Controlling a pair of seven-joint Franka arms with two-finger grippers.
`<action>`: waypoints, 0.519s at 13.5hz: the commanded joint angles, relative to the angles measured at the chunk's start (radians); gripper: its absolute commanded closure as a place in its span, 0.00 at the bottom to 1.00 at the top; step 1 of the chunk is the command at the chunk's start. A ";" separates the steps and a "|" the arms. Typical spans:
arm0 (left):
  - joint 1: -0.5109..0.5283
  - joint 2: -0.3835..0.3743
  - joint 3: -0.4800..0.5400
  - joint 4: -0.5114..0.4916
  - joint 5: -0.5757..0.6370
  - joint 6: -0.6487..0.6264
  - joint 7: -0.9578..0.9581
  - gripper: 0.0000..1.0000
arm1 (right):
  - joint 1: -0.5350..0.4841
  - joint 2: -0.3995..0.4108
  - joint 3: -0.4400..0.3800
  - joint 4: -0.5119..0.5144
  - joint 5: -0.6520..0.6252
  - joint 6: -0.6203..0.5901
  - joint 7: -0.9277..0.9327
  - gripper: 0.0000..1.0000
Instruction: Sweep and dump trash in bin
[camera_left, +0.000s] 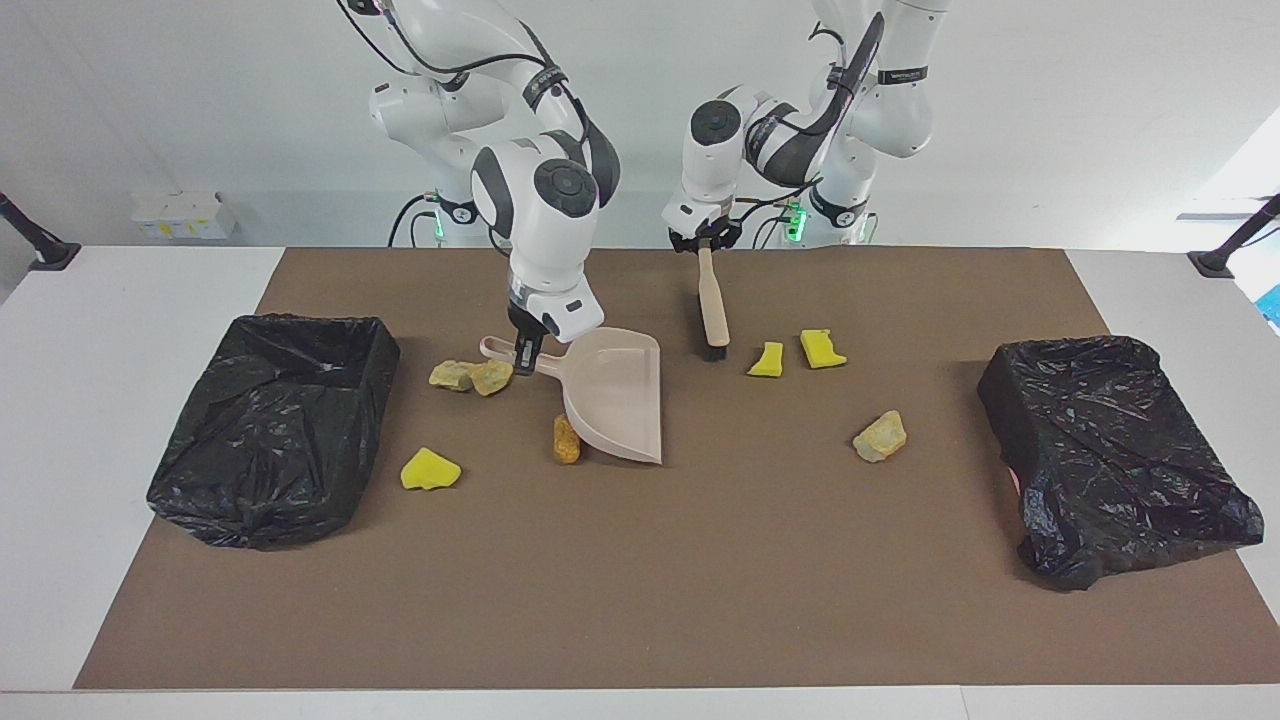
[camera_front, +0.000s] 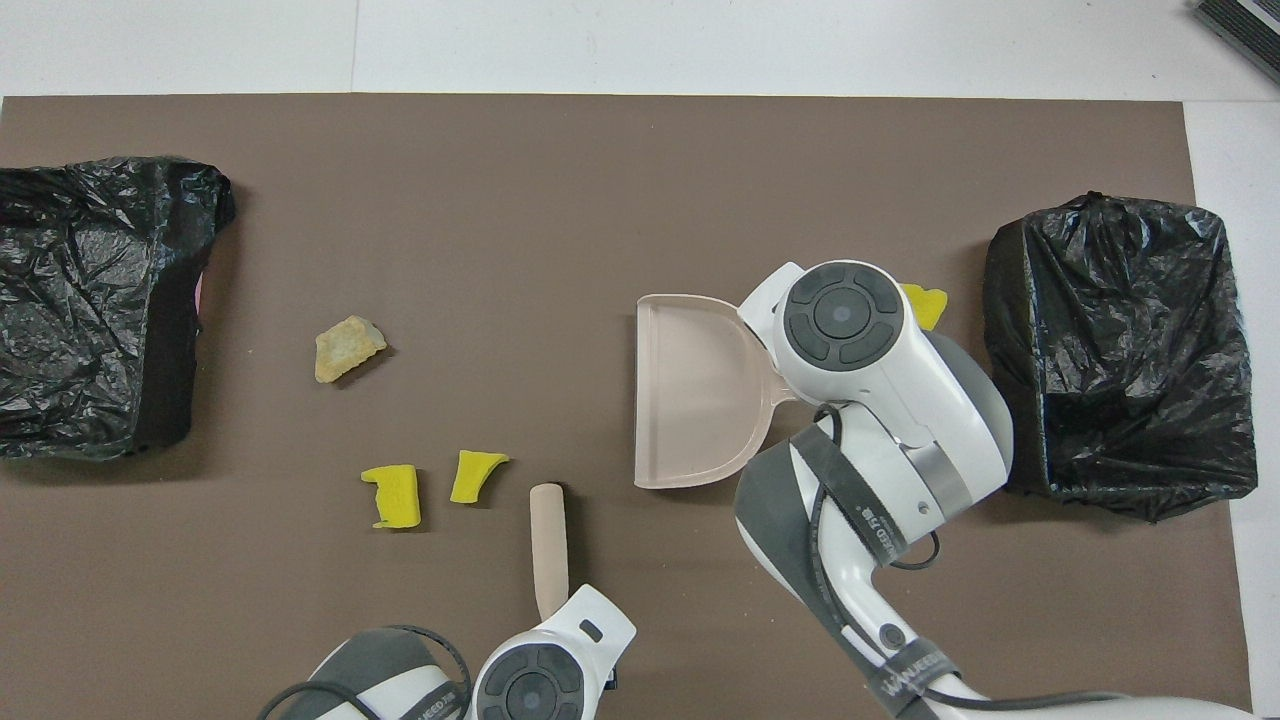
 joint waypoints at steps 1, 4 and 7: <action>-0.014 -0.013 0.007 -0.019 -0.022 0.025 -0.005 0.74 | -0.005 -0.049 0.009 -0.067 0.011 0.018 0.019 1.00; -0.016 -0.013 0.007 -0.019 -0.022 0.025 -0.005 0.57 | -0.005 -0.063 0.009 -0.100 0.011 0.064 0.019 1.00; -0.016 -0.013 0.007 -0.019 -0.022 0.023 -0.005 0.56 | -0.005 -0.063 0.009 -0.101 0.011 0.070 0.020 1.00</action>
